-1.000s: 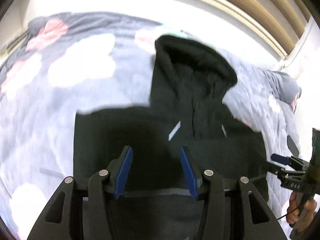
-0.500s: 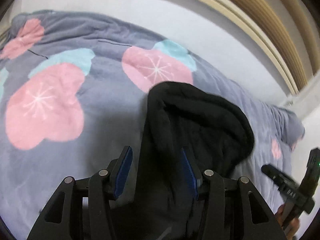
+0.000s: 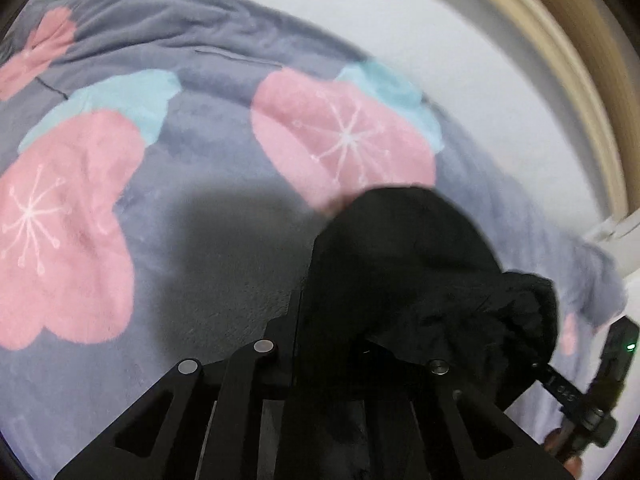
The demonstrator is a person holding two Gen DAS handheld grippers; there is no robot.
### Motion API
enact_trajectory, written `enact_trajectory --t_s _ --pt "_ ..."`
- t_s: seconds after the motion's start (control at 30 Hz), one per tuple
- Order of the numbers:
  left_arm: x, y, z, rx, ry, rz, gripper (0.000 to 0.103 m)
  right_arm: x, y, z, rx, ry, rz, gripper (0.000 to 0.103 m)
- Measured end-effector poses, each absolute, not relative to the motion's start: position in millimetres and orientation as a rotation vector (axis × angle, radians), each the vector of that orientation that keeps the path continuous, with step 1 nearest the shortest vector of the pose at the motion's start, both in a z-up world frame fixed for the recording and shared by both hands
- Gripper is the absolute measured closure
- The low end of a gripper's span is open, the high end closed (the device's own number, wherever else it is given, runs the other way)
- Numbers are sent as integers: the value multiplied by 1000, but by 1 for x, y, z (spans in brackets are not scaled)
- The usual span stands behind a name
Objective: Fold large clothes
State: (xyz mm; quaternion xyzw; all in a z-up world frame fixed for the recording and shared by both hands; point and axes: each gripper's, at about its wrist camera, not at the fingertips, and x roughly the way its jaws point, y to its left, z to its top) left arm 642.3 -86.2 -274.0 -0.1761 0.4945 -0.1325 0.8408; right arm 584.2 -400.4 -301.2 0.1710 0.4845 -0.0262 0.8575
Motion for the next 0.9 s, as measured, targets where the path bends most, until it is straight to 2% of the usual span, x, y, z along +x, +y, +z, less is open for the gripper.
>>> enact_trajectory --t_s 0.1,0.2,0.3,0.43,0.5,0.53,0.6,0.63,0.83,0.9 --pt "622 -60 -260 -462 960 -356 95 560 -409 -275 394 909 10 97" --pt "624 -43 -292 -527 1041 -342 94 538 -417 -279 428 874 32 97" --pt "635 -53 -347 -479 1208 -292 91 549 -411 -320 394 981 -12 97" --pt "638 -35 -365 -621 1212 -364 89 568 -406 -363 360 1093 -19 97" --pt "633 -36 -354 -555 1194 -381 84 569 -407 -360 353 1096 -8 97" --pt "628 -38 -346 -503 1181 -379 82 567 -406 -356 332 1095 1 92" --pt "611 -44 -317 -352 1123 -379 68 560 -404 -347 292 1101 13 79" --pt "603 -45 -307 -315 1101 -389 67 554 -405 -340 284 1101 25 73" --pt "564 -58 -232 -151 909 -481 65 517 -402 -268 223 932 87 72" --pt "560 -70 -208 -101 864 -508 53 521 -394 -249 215 893 107 71"
